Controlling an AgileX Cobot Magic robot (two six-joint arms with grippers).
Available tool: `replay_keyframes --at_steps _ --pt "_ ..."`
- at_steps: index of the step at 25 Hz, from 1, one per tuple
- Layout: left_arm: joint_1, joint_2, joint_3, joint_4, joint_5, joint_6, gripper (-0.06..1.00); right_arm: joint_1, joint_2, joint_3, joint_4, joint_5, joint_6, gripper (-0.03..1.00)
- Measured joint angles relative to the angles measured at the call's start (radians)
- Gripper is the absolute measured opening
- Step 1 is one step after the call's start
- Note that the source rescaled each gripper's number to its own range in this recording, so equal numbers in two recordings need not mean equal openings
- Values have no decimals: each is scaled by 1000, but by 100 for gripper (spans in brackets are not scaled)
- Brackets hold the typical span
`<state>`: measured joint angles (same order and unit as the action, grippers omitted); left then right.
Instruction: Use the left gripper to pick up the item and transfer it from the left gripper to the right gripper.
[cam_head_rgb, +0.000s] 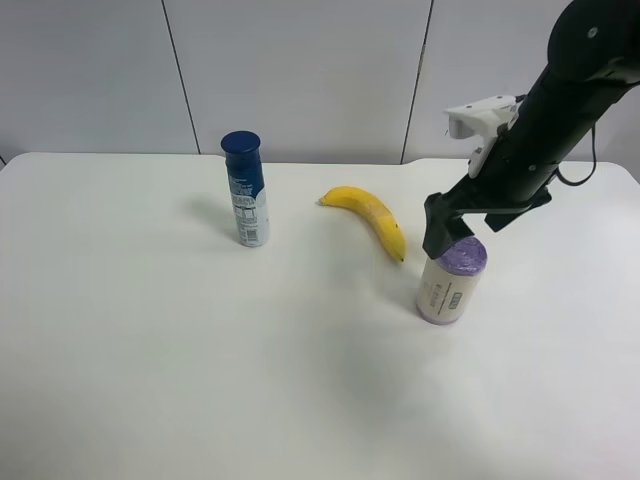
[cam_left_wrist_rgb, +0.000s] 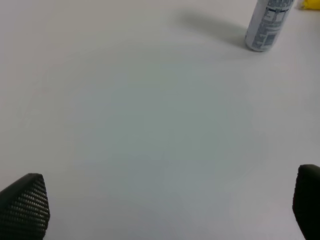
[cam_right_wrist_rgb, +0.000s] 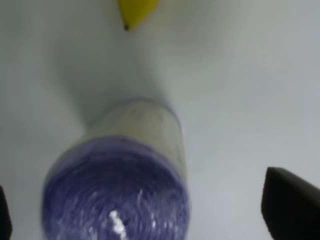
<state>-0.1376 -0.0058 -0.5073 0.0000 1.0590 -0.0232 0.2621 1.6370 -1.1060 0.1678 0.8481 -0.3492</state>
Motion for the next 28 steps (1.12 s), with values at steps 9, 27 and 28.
replay_keyframes --at_steps 9,27,28 --pt "0 0 0 0 0 0 99 0 -278 0 -11 114 44 100" --pt "0 0 0 0 0 0 99 0 -683 35 -18 346 86 100" --pt "0 0 0 0 0 0 99 0 -704 63 -20 341 86 100"
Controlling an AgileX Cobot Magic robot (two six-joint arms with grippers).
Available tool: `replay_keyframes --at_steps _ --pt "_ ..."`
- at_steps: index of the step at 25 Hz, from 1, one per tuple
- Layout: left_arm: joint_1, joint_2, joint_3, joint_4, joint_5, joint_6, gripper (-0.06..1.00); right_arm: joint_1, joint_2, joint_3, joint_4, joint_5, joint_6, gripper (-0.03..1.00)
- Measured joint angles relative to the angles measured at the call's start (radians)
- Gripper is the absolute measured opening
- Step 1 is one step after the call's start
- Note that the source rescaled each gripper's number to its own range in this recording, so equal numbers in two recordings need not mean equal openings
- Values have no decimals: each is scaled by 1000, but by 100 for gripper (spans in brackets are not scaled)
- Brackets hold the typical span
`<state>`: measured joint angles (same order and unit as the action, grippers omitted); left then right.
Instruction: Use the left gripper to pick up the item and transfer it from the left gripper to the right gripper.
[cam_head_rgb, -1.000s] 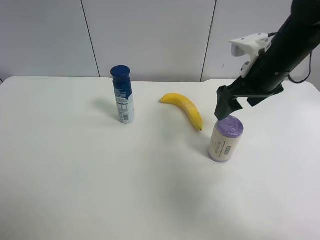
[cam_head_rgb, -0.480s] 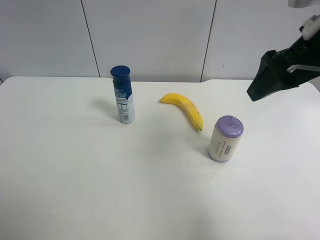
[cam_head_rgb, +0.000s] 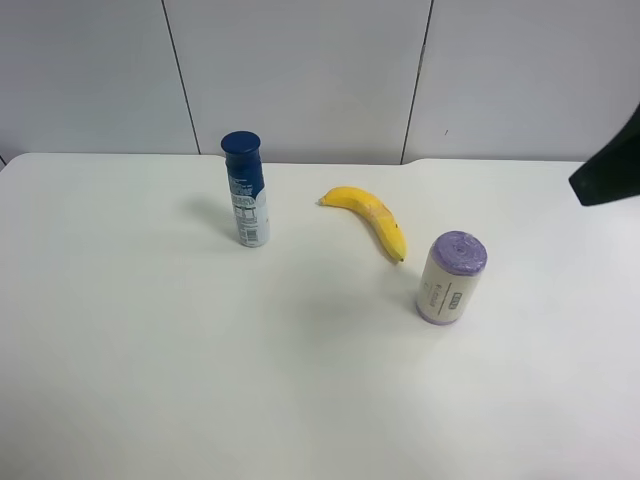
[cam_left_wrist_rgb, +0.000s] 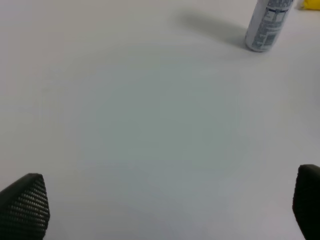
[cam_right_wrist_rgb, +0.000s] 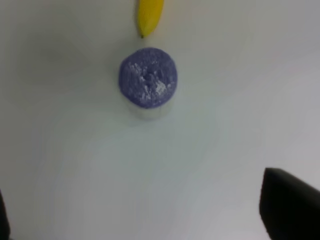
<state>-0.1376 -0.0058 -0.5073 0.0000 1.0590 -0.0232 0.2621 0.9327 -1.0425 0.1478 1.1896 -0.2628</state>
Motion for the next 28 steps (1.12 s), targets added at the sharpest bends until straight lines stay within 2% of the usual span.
replay_keyframes --at_steps 7,12,24,28 --pt "0 0 0 0 0 0 99 0 -154 230 -13 -24 0 100" --pt "0 0 0 0 0 0 99 0 -300 336 -14 -68 0 100" --pt "0 0 0 0 0 0 99 0 -593 470 -14 -139 8 100" --pt "0 0 0 0 0 0 99 0 -697 509 -14 -155 42 100"
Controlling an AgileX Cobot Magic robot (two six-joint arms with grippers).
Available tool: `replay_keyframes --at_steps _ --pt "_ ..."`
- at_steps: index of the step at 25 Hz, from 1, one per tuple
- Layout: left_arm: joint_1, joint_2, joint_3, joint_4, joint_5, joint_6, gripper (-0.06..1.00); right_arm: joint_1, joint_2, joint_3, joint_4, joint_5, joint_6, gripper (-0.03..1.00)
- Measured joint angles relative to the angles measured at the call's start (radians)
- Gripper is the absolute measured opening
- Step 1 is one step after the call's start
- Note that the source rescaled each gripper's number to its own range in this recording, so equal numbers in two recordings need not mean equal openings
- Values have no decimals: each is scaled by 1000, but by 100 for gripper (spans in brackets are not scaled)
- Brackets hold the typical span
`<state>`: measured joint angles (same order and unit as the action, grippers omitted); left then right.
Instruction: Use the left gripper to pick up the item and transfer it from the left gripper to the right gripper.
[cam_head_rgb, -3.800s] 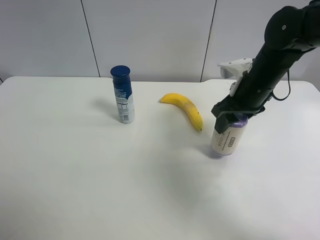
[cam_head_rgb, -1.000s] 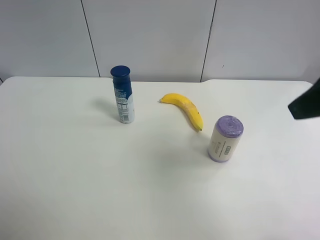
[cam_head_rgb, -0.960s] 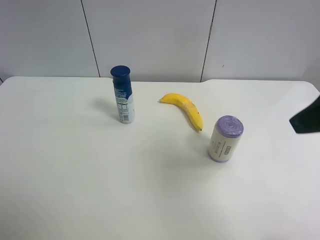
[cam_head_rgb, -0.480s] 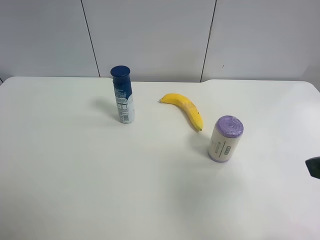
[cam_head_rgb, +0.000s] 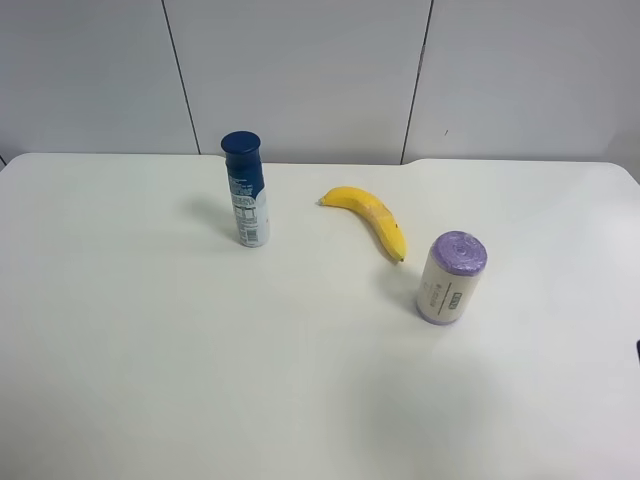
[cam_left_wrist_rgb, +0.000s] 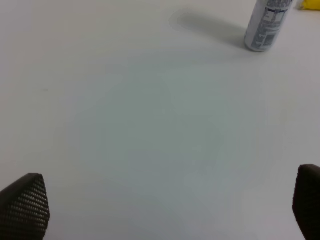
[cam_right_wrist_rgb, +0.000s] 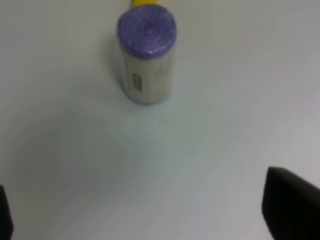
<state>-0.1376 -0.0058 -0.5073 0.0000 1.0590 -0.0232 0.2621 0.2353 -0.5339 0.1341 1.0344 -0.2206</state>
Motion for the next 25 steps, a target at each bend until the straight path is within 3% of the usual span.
replay_keyframes --at_steps 9,25 --pt "0 0 0 0 0 1 99 0 -236 3 0 2 21 100" --pt "0 0 0 0 0 1 99 1 -238 25 -21 28 44 100"
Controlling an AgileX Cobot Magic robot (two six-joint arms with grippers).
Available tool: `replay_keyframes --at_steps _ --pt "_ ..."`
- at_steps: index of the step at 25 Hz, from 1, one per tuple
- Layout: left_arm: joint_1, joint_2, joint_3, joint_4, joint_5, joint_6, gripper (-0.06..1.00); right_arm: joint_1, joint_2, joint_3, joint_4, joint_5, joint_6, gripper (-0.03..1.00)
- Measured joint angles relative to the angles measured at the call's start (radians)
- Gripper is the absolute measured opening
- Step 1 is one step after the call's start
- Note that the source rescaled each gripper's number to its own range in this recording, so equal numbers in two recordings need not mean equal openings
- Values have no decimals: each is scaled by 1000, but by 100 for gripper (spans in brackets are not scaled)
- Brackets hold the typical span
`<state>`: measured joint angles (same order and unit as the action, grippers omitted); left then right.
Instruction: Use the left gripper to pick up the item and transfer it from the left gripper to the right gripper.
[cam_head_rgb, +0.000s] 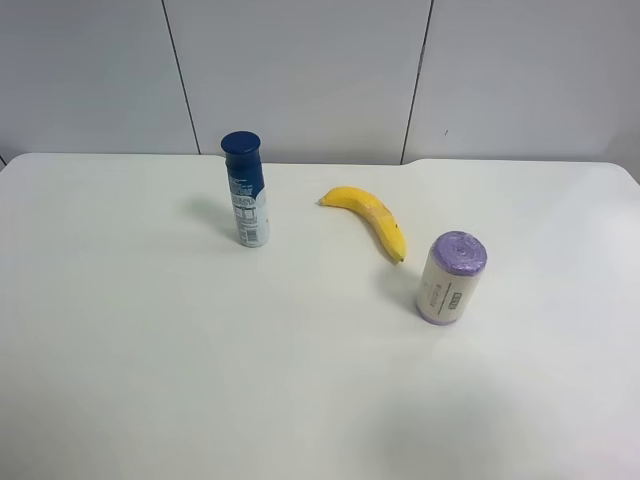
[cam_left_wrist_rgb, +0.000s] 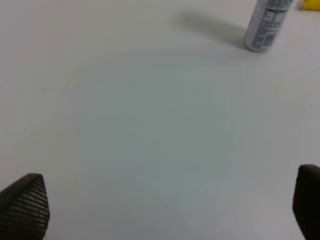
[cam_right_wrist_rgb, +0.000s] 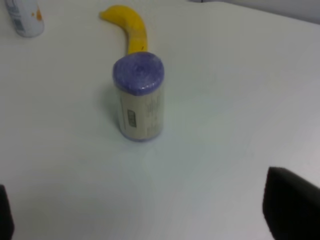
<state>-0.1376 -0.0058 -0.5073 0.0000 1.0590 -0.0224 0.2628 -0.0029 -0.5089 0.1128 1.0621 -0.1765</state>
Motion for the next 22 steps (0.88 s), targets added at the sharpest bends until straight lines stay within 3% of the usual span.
replay_keyframes --at_steps 9,18,22 --pt "0 0 0 0 0 0 99 -13 0 0 0 0 1 100" --pt "62 0 0 0 0 0 99 -293 0 0 0 0 3 100" --pt "117 0 0 0 0 -1 99 -321 0 0 0 0 3 100"
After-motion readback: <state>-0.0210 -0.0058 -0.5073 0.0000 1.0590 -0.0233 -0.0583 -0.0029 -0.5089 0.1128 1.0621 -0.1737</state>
